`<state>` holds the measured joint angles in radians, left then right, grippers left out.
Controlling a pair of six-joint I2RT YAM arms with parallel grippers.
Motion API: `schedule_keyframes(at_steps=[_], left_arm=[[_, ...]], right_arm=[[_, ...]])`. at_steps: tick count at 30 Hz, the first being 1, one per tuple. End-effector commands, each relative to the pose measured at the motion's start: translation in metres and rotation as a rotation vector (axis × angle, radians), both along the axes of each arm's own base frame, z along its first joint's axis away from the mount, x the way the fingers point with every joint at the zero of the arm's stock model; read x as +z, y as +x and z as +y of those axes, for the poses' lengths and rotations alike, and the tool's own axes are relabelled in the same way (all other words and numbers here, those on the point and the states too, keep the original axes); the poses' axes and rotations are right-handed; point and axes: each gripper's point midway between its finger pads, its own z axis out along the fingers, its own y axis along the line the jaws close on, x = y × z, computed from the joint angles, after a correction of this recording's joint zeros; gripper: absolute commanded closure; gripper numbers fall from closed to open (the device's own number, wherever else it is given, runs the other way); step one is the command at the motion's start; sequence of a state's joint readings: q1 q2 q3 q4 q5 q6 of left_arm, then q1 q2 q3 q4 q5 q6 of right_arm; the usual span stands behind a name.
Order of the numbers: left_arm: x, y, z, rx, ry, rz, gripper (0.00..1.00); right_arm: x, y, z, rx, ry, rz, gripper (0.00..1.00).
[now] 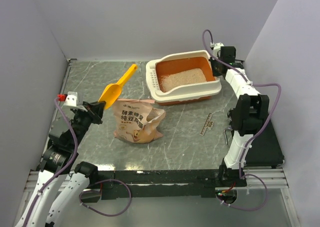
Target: Fill the litter box with clean litter
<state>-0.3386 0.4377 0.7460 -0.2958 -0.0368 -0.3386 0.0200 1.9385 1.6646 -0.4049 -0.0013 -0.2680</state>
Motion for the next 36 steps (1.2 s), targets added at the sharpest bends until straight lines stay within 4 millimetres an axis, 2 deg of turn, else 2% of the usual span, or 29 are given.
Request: schedule_keyframes(at_steps=[1, 2, 3, 6, 8, 10, 11, 12, 13, 14, 15, 16, 18, 19, 21, 22, 24, 25, 26, 27, 28, 29, 30, 32, 33, 34, 36], left_arm=[[0.011, 0.000, -0.015, -0.081, -0.027, -0.033, 0.99], [0.012, 0.000, -0.016, -0.085, -0.029, -0.035, 0.99], [0.012, -0.001, -0.017, -0.090, -0.029, -0.035, 0.99], [0.012, -0.003, -0.020, -0.110, -0.032, -0.038, 0.99], [0.013, -0.004, -0.021, -0.119, -0.035, -0.042, 0.99], [0.014, -0.006, -0.022, -0.129, -0.034, -0.047, 0.99], [0.014, -0.007, -0.023, -0.133, -0.034, -0.049, 0.99], [0.013, -0.007, -0.023, -0.136, -0.033, -0.049, 0.99], [0.014, -0.008, -0.023, -0.141, -0.033, -0.051, 0.99], [0.014, -0.009, -0.025, -0.153, -0.029, -0.052, 0.99], [0.015, -0.010, -0.026, -0.159, -0.030, -0.056, 0.99], [0.015, -0.011, -0.027, -0.164, -0.031, -0.060, 0.99], [0.016, -0.012, -0.029, -0.177, -0.031, -0.064, 0.99], [0.017, -0.012, -0.029, -0.181, -0.032, -0.067, 0.99], [0.018, -0.014, -0.033, -0.209, -0.026, -0.076, 0.99], [0.018, -0.015, -0.036, -0.223, -0.021, -0.076, 0.99], [0.019, -0.018, -0.040, -0.257, -0.011, -0.082, 0.99], [0.021, -0.021, -0.043, -0.276, -0.009, -0.092, 0.99], [0.023, -0.021, -0.044, -0.286, -0.006, -0.102, 0.99], [0.028, -0.025, -0.049, -0.322, 0.002, -0.119, 0.99], [0.030, -0.027, -0.051, -0.335, 0.008, -0.125, 0.99], [0.032, -0.028, -0.052, -0.348, 0.010, -0.128, 0.99], [0.035, -0.031, -0.056, -0.378, 0.019, -0.128, 0.99], [0.038, -0.036, -0.061, -0.420, 0.032, -0.128, 0.99], [0.043, -0.039, -0.064, -0.442, 0.041, -0.137, 0.99], [0.042, -0.046, -0.069, -0.491, 0.044, -0.130, 0.99], [0.052, -0.054, -0.074, -0.537, 0.050, -0.146, 0.99]], right_arm=[[0.049, 0.008, -0.017, 0.211, -0.009, -0.183, 1.00], [0.055, 0.006, -0.016, 0.240, 0.013, -0.208, 1.00], [0.053, 0.004, -0.026, 0.234, 0.016, -0.215, 1.00], [0.060, -0.001, -0.036, 0.265, 0.003, -0.246, 1.00], [0.070, -0.003, -0.043, 0.272, -0.057, -0.281, 0.98], [0.071, -0.004, -0.052, 0.273, -0.126, -0.293, 0.94], [0.082, -0.005, -0.053, 0.268, -0.149, -0.328, 0.81], [0.076, -0.008, -0.054, 0.264, -0.155, -0.331, 0.73], [0.086, -0.007, -0.056, 0.266, -0.181, -0.373, 0.60], [0.089, -0.010, -0.056, 0.269, -0.196, -0.382, 0.29], [0.090, -0.012, -0.056, 0.269, -0.204, -0.383, 0.09], [0.097, -0.014, -0.056, 0.270, -0.209, -0.398, 0.01], [0.106, -0.019, -0.053, 0.255, -0.192, -0.429, 0.00], [0.125, -0.022, -0.049, 0.247, -0.195, -0.486, 0.00], [0.145, -0.027, -0.041, 0.217, -0.168, -0.572, 0.00], [0.166, -0.036, -0.033, 0.212, -0.153, -0.625, 0.00], [0.181, -0.046, -0.006, 0.223, -0.071, -0.675, 0.00], [0.202, -0.060, 0.007, 0.231, -0.032, -0.723, 0.00], [0.205, -0.069, 0.034, 0.280, 0.025, -0.739, 0.00], [0.213, -0.079, 0.051, 0.279, 0.108, -0.754, 0.00], [0.235, -0.098, 0.063, 0.288, 0.153, -0.805, 0.00], [0.236, -0.114, 0.095, 0.376, 0.223, -0.797, 0.00], [0.235, -0.129, 0.112, 0.404, 0.323, -0.752, 0.00], [0.258, -0.173, 0.145, 0.533, 0.509, -0.701, 0.00], [0.256, -0.206, 0.174, 0.684, 0.636, -0.588, 0.00], [0.264, -0.227, 0.184, 0.742, 0.674, -0.572, 0.00], [0.259, -0.257, 0.204, 0.805, 0.735, -0.501, 0.00]])
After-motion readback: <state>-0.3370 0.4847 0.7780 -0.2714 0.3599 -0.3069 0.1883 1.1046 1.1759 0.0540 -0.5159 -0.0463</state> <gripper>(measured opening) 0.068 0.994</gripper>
